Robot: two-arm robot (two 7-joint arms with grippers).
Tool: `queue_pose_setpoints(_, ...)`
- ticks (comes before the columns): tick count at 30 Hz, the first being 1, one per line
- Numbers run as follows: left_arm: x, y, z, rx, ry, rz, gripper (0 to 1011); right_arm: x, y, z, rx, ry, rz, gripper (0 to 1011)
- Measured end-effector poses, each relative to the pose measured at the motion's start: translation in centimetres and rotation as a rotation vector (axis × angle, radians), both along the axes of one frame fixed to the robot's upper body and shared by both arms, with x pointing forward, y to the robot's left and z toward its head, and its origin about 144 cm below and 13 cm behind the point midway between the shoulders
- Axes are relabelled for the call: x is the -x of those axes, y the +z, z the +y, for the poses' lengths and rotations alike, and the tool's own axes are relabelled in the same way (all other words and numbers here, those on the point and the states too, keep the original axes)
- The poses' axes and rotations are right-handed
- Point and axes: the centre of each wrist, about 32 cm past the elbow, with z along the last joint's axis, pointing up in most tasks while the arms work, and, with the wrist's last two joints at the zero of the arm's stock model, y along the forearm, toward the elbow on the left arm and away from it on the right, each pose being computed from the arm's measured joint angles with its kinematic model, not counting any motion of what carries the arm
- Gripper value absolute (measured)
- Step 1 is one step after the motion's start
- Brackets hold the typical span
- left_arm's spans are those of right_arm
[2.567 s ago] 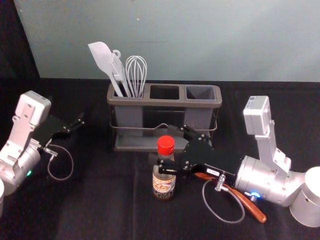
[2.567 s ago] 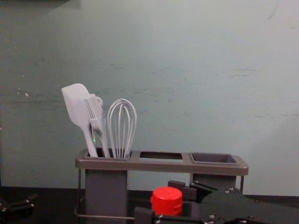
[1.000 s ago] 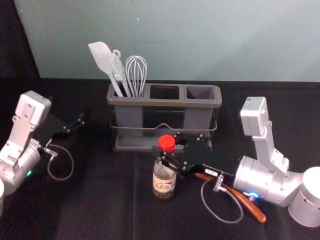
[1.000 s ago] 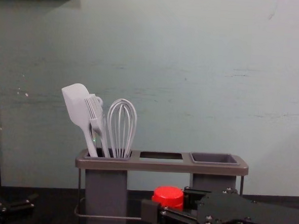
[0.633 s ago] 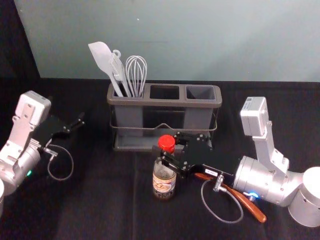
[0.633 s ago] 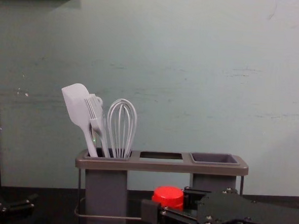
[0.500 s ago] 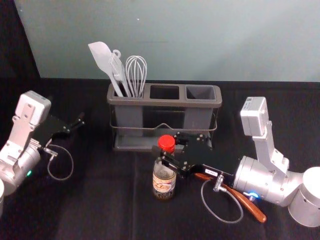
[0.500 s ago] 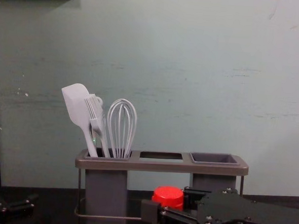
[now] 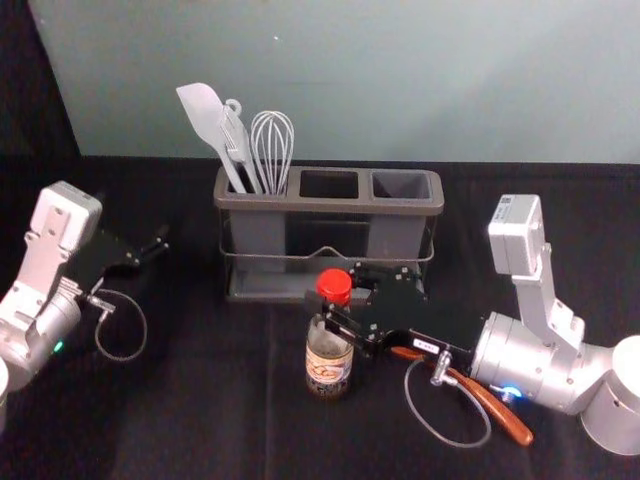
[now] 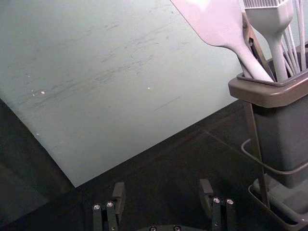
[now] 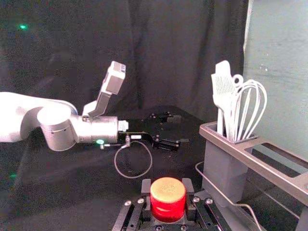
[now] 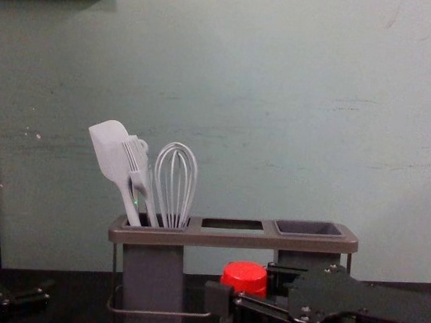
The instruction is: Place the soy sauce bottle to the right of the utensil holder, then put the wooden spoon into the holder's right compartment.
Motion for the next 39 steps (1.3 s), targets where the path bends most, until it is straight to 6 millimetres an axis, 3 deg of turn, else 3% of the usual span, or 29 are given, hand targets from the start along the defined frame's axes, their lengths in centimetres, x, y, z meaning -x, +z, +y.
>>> queue_pose_setpoints(11, 0.0, 0.0, 0.0, 0.0, 0.0, 0.0, 1005, 0.8, 1.7, -0.4, -0.007, 0.001, -0.017, 382)
queue_pose_setpoints(21, 0.0, 0.0, 0.0, 0.0, 0.0, 0.0, 1005, 2.2, 3.2, -2.0, -0.016, 0.004, -0.041, 382)
queue_pose_setpoints(28, 0.0, 0.0, 0.0, 0.0, 0.0, 0.0, 1005, 3.7, 3.8, -4.3, -0.028, -0.018, -0.06, 382)
queue_pose_setpoints(39, 0.0, 0.0, 0.0, 0.0, 0.0, 0.0, 1005, 4.4, 4.5, -7.9, -0.014, -0.105, -0.083, 383)
